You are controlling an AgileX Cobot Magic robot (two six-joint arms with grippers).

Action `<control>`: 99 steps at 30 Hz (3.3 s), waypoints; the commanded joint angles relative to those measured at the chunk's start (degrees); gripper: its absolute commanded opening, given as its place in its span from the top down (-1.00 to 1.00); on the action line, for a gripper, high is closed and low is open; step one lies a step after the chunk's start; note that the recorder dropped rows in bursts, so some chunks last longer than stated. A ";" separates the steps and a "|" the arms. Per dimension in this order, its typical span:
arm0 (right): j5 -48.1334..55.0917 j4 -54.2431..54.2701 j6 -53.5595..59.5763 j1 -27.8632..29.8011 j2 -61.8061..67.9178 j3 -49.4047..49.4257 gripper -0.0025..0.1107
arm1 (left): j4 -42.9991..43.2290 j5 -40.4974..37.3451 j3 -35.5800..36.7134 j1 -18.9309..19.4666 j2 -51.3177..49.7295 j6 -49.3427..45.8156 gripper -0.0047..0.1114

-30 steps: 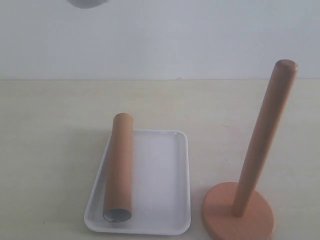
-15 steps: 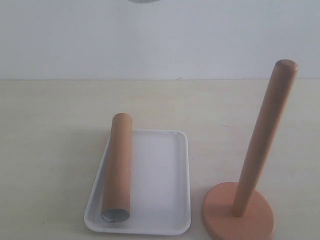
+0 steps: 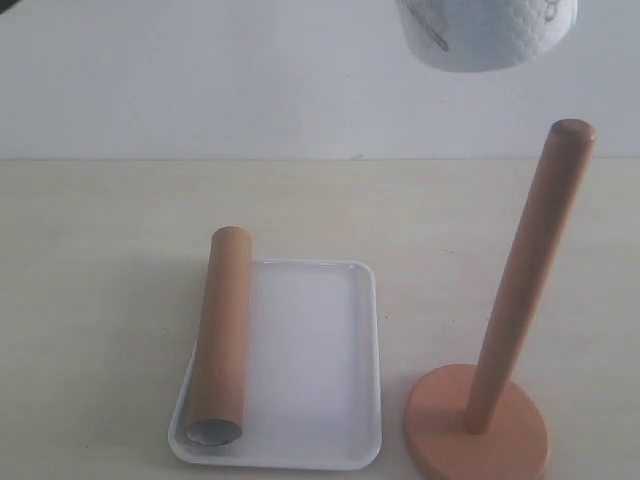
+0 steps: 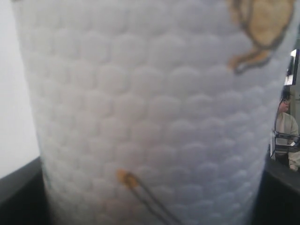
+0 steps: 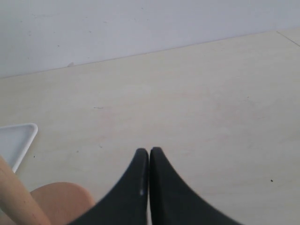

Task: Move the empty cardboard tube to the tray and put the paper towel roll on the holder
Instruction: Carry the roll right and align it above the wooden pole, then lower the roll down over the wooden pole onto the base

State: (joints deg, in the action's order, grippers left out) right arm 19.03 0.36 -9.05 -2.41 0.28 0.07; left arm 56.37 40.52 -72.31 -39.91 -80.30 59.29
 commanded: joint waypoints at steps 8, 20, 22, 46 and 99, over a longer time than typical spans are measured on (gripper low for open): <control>-0.56 -0.36 0.12 0.20 -0.28 -0.07 0.96 | 1.94 -9.00 -7.20 -8.69 -8.75 -0.35 0.85; -0.56 -0.36 0.12 0.20 -0.28 -0.07 0.96 | 5.62 -10.67 -7.20 -9.43 -12.97 1.54 0.85; -0.56 -0.36 0.12 0.20 -0.28 -0.07 0.96 | 7.73 -10.51 -7.20 -9.43 -13.85 2.82 0.85; -0.14 -0.36 0.12 0.20 -0.28 -0.07 0.96 | -13.08 3.01 10.77 -9.28 -22.90 -23.27 0.85; -0.14 -0.36 0.12 0.20 -0.28 -0.07 0.96 | -28.74 14.96 14.35 -9.28 -33.95 -43.51 -0.89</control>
State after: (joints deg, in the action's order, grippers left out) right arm 19.14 0.36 -9.08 -2.41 0.28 0.07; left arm 28.17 56.09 -57.78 -49.05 -116.35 15.33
